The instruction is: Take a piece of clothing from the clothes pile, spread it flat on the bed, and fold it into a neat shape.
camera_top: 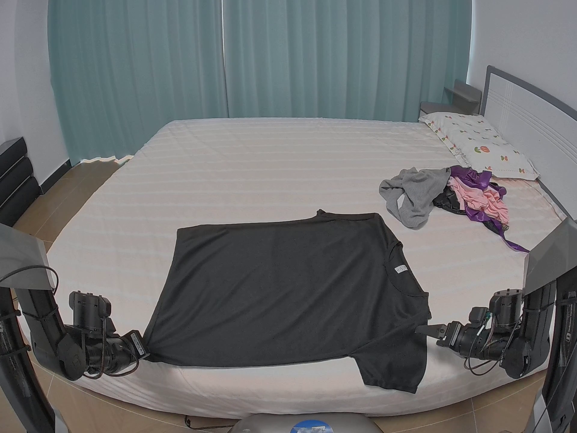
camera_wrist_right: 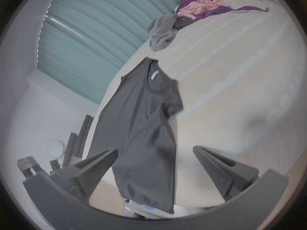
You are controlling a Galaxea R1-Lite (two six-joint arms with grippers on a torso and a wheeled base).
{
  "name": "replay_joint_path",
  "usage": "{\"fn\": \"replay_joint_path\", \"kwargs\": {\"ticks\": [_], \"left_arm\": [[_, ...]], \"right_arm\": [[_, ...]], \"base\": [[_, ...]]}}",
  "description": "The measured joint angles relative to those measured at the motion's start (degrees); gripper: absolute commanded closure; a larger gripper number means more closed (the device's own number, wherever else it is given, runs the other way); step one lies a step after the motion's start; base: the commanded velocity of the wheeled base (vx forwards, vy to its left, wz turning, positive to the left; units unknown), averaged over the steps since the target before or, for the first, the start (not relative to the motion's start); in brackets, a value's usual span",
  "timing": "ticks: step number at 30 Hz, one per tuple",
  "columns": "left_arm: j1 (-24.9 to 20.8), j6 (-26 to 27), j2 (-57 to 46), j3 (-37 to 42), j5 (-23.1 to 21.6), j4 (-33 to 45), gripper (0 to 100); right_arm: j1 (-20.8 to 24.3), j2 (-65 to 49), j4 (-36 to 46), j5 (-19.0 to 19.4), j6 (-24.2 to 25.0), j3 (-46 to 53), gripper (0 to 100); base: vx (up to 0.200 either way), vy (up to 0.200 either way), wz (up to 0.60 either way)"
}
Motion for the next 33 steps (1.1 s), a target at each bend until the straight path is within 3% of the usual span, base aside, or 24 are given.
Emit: {"fn": "replay_joint_path", "kwargs": {"ticks": [4,33], "left_arm": [[0.0,0.0,0.0,0.3,0.0,0.0,100],[-0.2,0.1,0.1,0.4,-0.1,0.0,100]], "right_arm": [[0.4,0.5,0.0,1.5,-1.6,1.4,0],[3.8,4.4,-0.1,1.1,-2.3,0.1,0]], "base": [[0.000,0.000,0.00],[0.000,0.000,0.00]]}}
